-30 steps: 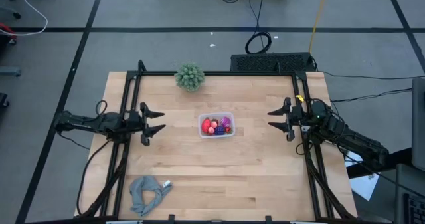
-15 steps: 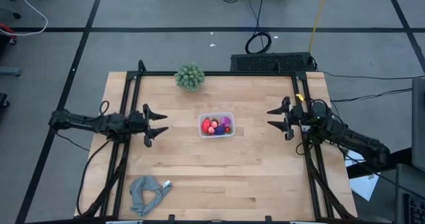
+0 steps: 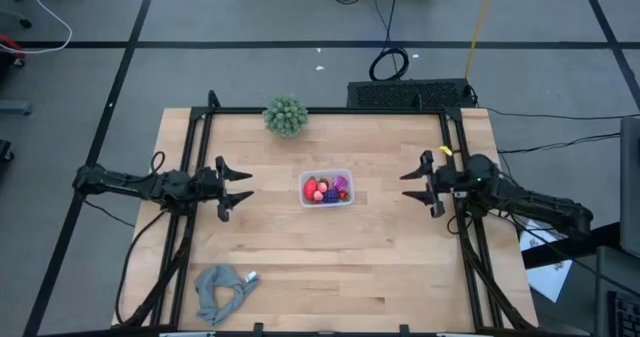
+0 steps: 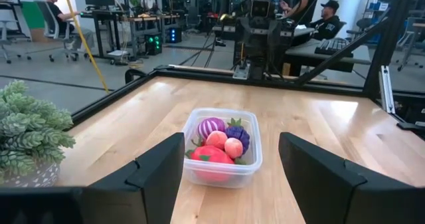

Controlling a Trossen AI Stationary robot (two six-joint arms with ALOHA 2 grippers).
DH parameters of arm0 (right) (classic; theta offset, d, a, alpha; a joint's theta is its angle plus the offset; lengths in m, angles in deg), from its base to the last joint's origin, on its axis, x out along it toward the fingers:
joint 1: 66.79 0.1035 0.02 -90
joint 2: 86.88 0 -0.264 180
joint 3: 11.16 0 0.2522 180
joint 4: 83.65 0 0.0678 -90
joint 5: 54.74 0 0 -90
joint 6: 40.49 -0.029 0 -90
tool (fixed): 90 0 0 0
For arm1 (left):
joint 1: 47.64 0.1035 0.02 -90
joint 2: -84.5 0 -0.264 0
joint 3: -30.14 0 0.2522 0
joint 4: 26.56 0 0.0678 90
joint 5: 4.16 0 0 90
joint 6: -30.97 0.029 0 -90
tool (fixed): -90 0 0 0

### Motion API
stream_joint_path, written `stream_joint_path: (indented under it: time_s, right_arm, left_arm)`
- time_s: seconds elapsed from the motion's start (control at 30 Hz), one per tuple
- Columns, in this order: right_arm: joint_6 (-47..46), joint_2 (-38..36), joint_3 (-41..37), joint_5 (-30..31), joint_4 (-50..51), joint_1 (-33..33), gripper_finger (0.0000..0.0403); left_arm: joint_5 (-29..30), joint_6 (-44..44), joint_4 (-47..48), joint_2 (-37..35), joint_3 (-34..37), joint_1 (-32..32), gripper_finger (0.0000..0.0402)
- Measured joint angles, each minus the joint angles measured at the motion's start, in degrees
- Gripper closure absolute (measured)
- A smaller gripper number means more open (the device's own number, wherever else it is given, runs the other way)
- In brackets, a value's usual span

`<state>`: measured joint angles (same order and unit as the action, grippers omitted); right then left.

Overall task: Pick and placing Produce into tupperware
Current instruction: Return to Home Position

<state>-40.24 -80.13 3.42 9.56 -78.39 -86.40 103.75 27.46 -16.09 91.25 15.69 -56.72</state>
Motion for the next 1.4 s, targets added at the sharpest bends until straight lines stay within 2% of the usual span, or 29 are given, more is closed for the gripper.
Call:
stream_joint_path:
  time_s: [0.2,0.37,0.53,0.83,1.4]
  right_arm:
    - [-3.6,-0.2,0.0,-0.1,-9.0,0.9,0.0211]
    - [-2.4,-0.2,0.0,-2.8,-4.5,2.2,0.0211]
    - [-1.6,-0.1,0.0,-3.0,-4.4,3.2,0.0211]
    - [-15.9,-0.1,0.0,-3.0,-4.5,3.2,0.0211]
    - [-16.1,-0.1,0.0,-2.9,-4.5,3.2,0.0211]
  left_arm:
    - [0.0,0.0,0.0,0.0,0.0,0.0,0.0151]
    - [0.0,0.0,0.0,0.0,0.0,0.0,0.0151]
    - [0.1,0.0,0.0,0.0,0.0,0.0,0.0151]
    - [0.1,0.0,0.0,0.0,0.0,0.0,0.0151]
    - [0.1,0.1,0.0,0.0,0.0,0.0,0.0151]
